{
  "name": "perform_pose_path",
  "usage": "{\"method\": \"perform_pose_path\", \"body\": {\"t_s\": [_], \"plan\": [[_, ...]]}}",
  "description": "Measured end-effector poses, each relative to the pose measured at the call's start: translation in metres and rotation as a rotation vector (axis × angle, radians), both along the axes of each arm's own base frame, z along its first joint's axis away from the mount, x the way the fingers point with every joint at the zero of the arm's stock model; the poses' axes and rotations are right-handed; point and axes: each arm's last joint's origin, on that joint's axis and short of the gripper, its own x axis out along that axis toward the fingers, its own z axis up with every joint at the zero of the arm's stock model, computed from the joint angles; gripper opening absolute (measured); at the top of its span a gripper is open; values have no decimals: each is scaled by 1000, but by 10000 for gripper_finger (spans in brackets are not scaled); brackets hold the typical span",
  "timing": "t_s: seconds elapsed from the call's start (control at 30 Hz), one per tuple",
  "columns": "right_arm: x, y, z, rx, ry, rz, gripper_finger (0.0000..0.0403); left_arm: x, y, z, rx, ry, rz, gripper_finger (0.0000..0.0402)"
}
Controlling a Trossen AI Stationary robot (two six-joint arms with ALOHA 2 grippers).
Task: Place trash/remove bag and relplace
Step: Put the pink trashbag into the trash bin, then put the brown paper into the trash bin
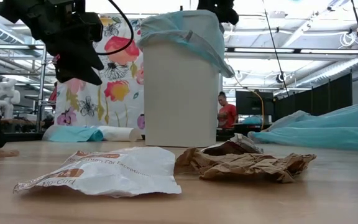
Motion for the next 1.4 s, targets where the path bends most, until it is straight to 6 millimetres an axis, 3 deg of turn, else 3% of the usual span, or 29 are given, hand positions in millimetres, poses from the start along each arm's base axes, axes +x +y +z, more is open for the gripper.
{"method": "perform_pose_path", "body": {"t_s": [0.43,0.6,0.8,1.1,1.4], "plan": [[5,17,2,-386,210,415,215,0,0,0,0,3,0,201],[8,17,7,-391,147,309,215,0,0,0,1,4,0,201],[2,14,11,-286,50,23,215,0,0,0,13,4,-10,201],[-41,24,29,-121,-18,-142,215,0,-1,1,-2,6,-3,201],[-87,65,34,93,11,-227,215,0,-18,23,21,-13,3,193]]}}
